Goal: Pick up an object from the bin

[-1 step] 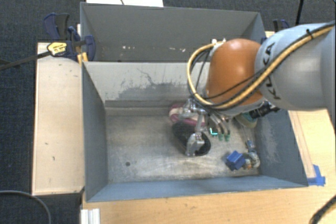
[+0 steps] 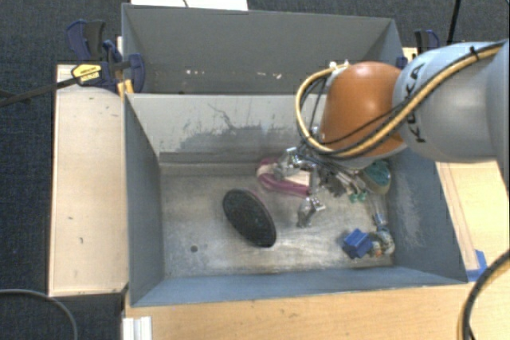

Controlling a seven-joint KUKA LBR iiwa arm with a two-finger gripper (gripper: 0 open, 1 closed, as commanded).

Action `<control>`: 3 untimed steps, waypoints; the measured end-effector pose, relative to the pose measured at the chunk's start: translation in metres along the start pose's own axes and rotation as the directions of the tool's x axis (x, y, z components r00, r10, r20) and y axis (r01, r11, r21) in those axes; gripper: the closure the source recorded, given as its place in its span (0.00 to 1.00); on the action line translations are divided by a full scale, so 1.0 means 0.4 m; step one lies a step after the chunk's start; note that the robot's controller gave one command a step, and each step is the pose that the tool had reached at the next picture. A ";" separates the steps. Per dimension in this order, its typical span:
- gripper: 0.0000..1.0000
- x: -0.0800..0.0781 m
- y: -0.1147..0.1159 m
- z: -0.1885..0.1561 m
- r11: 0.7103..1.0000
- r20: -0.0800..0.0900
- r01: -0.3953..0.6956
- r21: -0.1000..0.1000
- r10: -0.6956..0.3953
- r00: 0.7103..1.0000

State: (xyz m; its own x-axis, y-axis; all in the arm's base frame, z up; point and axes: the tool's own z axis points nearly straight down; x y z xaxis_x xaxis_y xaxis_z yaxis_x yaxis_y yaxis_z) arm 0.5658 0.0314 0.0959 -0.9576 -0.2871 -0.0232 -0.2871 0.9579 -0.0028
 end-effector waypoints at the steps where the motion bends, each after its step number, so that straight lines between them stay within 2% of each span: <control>1: 0.00 -0.071 0.107 -0.103 0.975 -0.015 -0.223 -0.001 0.223 0.975; 2: 0.00 -0.040 0.150 0.021 0.944 -0.010 -0.329 0.004 0.329 0.944; 3: 0.00 0.122 0.301 -0.024 0.997 -0.024 -0.074 -0.003 0.074 0.997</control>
Offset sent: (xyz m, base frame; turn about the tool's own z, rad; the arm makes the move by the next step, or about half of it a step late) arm 0.0122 0.0466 0.0395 0.2277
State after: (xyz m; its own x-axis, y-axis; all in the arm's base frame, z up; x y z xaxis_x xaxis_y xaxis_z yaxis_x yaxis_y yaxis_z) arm 0.4844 0.1328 0.1039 -0.9765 -0.2156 0.0011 -0.2156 0.9765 0.0019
